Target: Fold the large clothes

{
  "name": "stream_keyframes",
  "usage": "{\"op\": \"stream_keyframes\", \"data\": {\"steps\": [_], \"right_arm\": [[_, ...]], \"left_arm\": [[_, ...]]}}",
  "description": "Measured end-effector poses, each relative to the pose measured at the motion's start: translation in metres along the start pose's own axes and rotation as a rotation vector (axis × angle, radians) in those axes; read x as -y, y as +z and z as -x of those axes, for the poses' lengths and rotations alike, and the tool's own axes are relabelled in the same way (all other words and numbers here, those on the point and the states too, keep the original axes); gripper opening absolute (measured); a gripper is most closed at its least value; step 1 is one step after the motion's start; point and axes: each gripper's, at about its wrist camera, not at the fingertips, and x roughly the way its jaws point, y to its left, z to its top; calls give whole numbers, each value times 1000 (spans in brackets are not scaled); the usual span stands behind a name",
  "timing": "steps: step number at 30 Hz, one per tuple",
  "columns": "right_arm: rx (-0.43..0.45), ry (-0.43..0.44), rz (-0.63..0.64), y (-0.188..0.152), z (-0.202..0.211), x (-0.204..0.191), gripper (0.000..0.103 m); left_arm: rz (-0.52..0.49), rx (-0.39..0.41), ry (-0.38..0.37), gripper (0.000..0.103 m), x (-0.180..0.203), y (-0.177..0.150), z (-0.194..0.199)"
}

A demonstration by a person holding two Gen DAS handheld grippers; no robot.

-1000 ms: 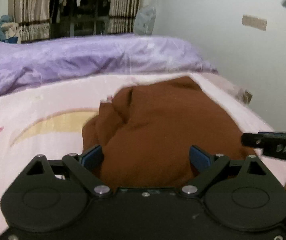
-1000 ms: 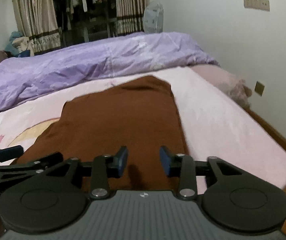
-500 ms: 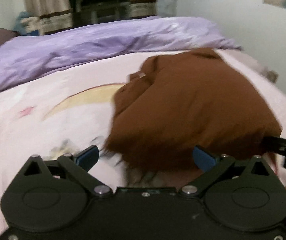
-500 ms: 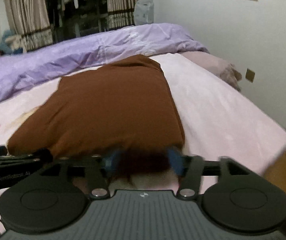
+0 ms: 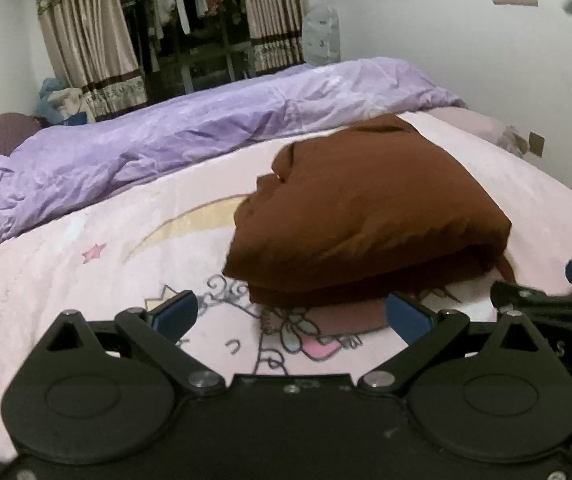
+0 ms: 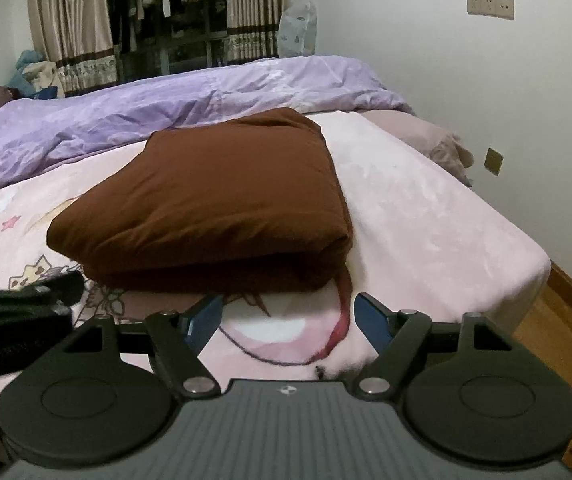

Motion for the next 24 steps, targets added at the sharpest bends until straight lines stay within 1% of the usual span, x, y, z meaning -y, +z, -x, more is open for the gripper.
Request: {"op": "stream_keyframes", "data": {"steps": [8,21,24], "right_arm": [[-2,-13,12,-6,4,-7,89],[43,-17,-14,-1,22,-2,91],[51,-14,-20,-1,24,-1,92]], "left_arm": [[29,-33,-4,103,-5,-7,-4],[58,4,-15,103,-16,-5,18],[52,16,-14,103,-16,-5,23]]}}
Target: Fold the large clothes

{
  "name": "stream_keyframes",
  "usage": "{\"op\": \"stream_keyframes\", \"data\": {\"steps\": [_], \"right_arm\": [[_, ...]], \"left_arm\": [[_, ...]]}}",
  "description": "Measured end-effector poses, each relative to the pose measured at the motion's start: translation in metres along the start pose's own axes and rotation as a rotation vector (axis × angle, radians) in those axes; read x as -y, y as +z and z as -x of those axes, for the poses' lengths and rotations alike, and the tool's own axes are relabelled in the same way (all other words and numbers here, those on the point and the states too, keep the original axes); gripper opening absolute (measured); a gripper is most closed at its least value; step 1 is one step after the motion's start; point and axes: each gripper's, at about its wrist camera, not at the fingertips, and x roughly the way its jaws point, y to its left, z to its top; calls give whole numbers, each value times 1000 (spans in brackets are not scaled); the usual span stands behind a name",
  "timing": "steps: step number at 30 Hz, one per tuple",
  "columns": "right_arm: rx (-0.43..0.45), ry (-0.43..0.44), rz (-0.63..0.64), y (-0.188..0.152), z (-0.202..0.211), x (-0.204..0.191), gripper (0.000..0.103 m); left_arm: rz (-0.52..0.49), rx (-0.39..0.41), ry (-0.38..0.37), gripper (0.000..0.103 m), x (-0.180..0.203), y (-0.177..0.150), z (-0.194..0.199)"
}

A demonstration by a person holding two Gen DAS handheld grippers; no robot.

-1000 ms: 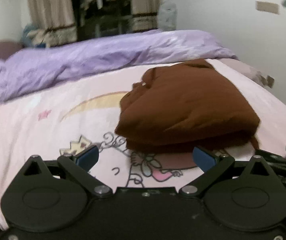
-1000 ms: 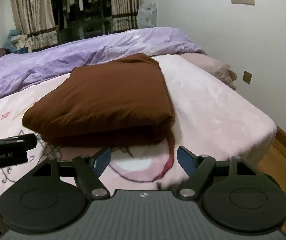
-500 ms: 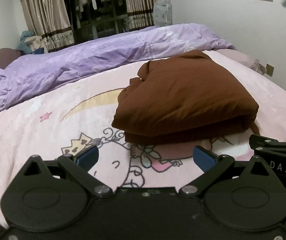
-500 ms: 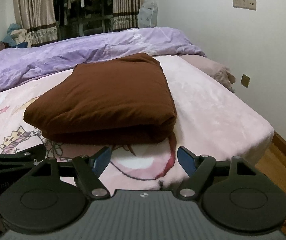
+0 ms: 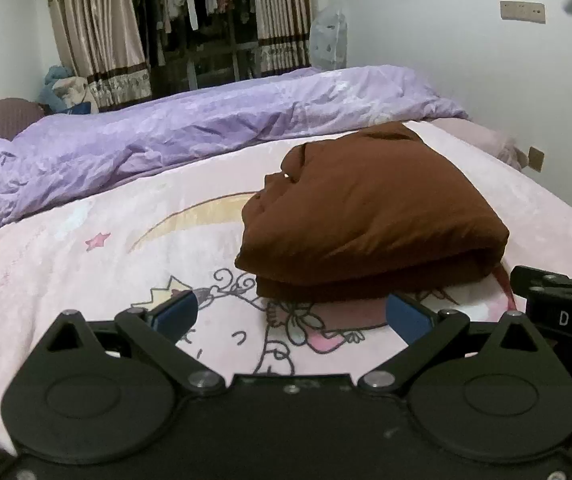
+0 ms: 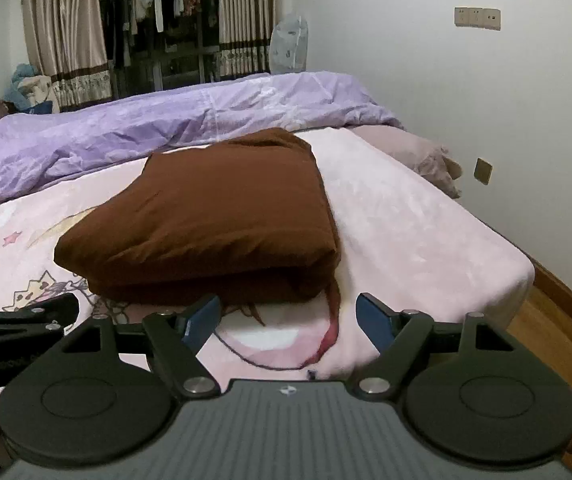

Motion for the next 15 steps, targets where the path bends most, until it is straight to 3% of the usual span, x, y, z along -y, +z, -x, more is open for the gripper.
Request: {"op": "stream_keyframes", "data": {"steps": [15], "right_arm": [[8,2,-10,0,3,0,92]], "left_arm": [[3,0,-11,103,3,0,4]]}}
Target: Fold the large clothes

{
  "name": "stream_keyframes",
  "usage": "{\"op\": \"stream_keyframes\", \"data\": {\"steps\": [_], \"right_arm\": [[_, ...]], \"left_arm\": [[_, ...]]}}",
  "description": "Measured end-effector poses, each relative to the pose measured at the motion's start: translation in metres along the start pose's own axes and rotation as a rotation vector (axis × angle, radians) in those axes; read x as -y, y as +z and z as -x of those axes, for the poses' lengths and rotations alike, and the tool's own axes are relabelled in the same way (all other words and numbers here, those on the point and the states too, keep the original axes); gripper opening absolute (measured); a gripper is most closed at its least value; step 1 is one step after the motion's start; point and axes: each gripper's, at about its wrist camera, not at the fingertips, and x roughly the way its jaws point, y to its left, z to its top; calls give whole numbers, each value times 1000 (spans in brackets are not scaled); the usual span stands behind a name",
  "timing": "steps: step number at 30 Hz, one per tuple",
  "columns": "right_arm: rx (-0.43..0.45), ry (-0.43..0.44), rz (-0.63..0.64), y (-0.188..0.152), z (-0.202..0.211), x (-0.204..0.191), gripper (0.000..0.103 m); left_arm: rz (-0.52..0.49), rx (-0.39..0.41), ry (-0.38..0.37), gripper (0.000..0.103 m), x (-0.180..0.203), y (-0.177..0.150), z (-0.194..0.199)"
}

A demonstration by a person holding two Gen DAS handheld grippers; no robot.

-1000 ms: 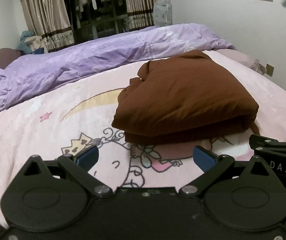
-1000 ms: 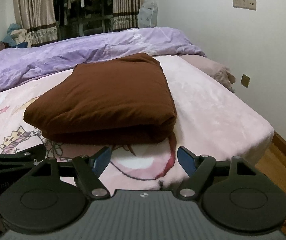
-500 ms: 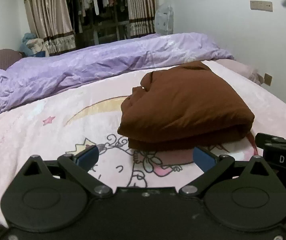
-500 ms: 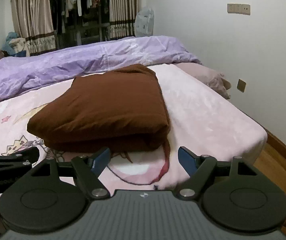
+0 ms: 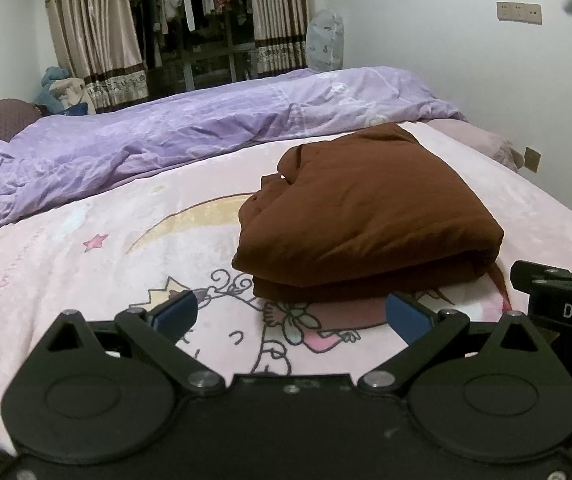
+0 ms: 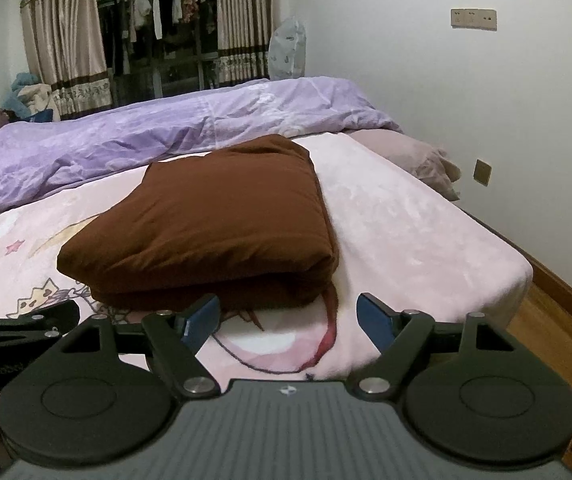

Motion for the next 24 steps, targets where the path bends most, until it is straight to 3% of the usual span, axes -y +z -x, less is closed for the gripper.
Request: {"op": "stream_keyframes", "data": {"steps": [24], "right_arm": [[-4,5,14,-1,-1,-1,92]], "left_arm": [[25,15,-61,103,-4,0,14]]}}
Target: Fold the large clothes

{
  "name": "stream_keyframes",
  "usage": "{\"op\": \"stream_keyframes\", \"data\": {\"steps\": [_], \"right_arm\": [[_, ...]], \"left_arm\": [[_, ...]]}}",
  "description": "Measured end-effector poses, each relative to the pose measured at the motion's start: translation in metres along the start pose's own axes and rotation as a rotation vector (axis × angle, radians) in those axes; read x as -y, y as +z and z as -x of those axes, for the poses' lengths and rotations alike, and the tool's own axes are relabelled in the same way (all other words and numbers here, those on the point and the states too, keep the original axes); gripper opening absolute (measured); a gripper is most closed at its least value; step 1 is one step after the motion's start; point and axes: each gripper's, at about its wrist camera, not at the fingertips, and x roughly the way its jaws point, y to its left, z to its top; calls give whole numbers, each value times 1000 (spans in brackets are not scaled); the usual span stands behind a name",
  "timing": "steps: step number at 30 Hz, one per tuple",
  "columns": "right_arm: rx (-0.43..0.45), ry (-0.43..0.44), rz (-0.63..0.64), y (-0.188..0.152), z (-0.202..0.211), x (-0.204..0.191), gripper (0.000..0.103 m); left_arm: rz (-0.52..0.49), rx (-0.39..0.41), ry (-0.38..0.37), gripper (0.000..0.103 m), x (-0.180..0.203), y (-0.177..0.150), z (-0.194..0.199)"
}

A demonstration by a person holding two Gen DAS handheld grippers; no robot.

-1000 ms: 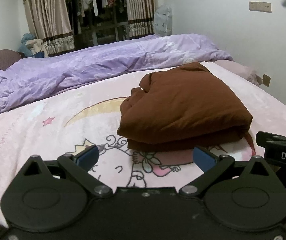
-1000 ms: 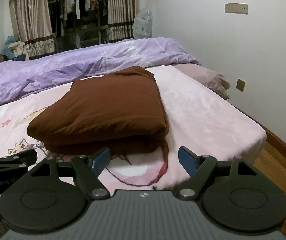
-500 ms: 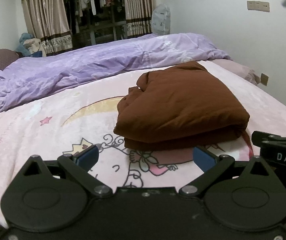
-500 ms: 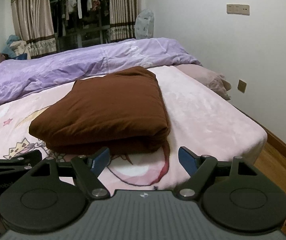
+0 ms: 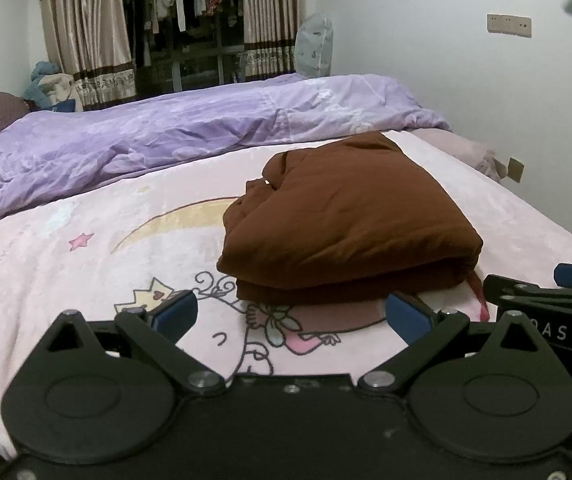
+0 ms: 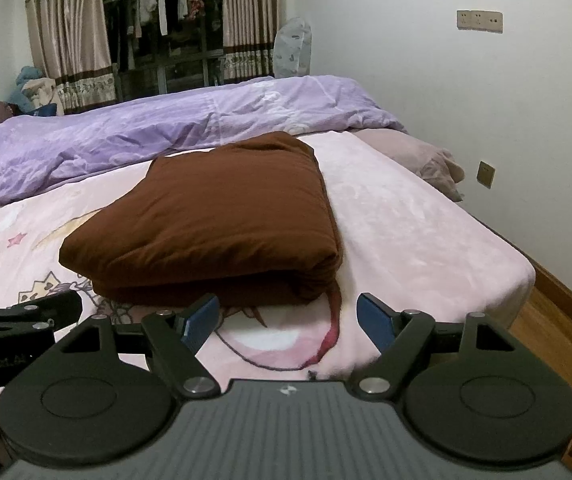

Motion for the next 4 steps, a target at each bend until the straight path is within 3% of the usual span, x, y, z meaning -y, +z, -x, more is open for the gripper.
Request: {"op": "stream_keyframes", "data": {"steps": [4], "right_arm": [[3,-16,26,-1,-1,-2,92]], "left_arm": [[24,46,-12,103,-4,-1,7]]}}
